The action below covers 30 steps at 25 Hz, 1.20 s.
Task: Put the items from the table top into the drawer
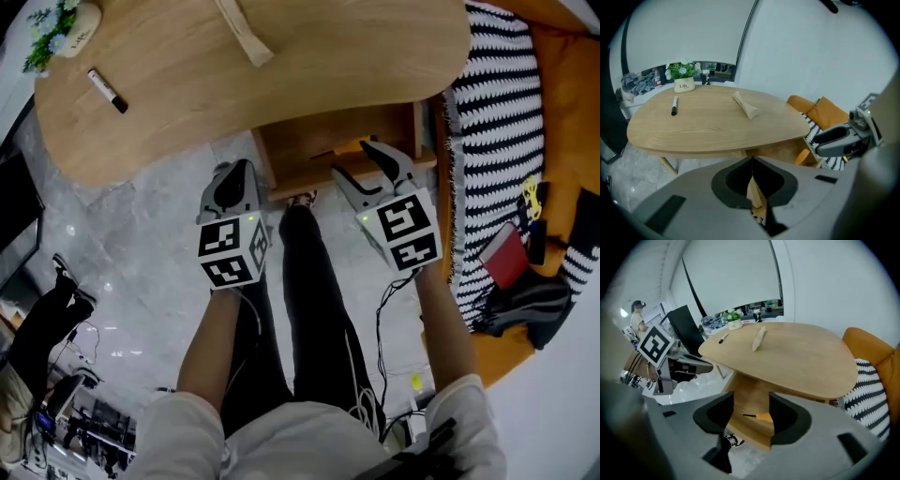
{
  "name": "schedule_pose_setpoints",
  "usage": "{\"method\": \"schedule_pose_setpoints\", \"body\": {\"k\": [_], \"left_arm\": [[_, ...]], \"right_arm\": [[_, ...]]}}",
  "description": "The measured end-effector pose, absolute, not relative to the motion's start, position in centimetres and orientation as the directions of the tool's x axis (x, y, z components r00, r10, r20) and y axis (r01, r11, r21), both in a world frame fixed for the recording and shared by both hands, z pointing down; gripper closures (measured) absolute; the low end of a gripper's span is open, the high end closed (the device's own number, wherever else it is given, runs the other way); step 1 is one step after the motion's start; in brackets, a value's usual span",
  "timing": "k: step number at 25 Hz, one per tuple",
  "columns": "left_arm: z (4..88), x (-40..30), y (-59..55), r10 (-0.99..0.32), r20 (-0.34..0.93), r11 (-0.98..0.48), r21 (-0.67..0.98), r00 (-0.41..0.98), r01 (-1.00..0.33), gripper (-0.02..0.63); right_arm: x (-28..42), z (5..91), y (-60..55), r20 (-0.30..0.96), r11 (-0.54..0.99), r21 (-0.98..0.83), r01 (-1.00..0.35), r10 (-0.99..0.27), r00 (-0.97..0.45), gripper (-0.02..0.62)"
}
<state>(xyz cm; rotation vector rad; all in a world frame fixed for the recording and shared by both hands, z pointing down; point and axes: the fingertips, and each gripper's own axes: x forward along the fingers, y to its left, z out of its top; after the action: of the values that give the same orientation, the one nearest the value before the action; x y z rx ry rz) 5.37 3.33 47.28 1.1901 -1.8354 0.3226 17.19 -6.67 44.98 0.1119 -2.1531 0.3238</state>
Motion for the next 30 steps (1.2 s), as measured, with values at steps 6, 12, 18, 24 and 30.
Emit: {"method": "schedule_pose_setpoints", "body": {"k": [6,12,18,24,30], "left_arm": [[47.0,5.9,2.7,-0.600,0.790,0.489,0.236,-0.127,-0.840,0.595],[46.7,5.2,2.8,-0.606,0.784,0.490,0.233,-0.136,-0.840,0.595],[46.6,3.5,4.5,-0.599,0.784,0.523,0.229,-0.163,-0.821,0.595],[46.3,0.4,7.1,-0.587,0.783,0.575,0.224,-0.205,-0.787,0.596],[45.7,-5.1,10.6,-0.573,0.776,0.635,0.216,-0.264,-0.742,0.595]], "right_arm": [[19.1,45.0,-8.6,0.831,0.940,-0.186,-0.287,-0.005,-0.556,0.385],[18.4,45.3,-7.4,0.835,0.937,-0.195,-0.289,0.004,-0.550,0.385],[16.6,45.5,-6.2,0.839,0.942,-0.197,-0.271,0.019,-0.544,0.385],[13.3,45.2,-5.2,0.836,0.946,-0.200,-0.256,0.028,-0.549,0.385],[6.7,45.0,-2.8,0.827,0.954,-0.211,-0.215,0.056,-0.560,0.387]]}}
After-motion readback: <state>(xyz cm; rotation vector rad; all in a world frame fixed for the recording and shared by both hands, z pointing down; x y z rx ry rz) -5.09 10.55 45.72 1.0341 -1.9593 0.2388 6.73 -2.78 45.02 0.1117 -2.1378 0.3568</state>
